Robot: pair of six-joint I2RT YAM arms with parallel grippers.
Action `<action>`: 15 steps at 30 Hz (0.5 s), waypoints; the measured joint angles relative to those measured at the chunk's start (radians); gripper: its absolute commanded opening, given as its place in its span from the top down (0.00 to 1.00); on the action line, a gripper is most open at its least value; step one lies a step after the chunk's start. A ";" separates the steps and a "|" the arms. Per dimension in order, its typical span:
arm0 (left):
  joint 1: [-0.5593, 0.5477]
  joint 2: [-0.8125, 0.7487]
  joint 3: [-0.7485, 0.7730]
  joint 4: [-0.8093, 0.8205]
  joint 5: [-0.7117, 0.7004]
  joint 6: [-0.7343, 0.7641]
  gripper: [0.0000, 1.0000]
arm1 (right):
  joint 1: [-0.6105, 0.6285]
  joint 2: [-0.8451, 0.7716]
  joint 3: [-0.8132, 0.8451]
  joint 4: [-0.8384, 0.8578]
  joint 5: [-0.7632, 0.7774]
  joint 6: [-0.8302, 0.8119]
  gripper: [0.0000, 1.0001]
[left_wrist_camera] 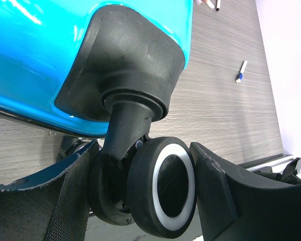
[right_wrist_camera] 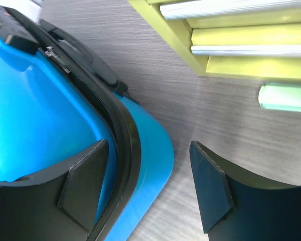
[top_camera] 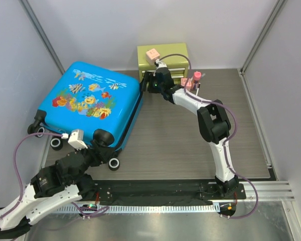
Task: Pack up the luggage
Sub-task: Zip the luggage at the center of the board.
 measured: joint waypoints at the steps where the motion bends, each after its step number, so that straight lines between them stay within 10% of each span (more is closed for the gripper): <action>1: 0.000 0.000 0.000 -0.001 0.000 0.000 1.00 | 0.002 0.018 0.033 -0.024 0.004 -0.012 0.29; 8: 0.000 -0.005 0.001 -0.008 0.000 0.000 1.00 | 0.019 0.079 0.149 -0.161 0.047 -0.093 0.37; 15: 0.000 -0.013 0.015 -0.042 -0.010 0.004 1.00 | 0.080 0.080 0.187 -0.213 0.137 -0.205 0.84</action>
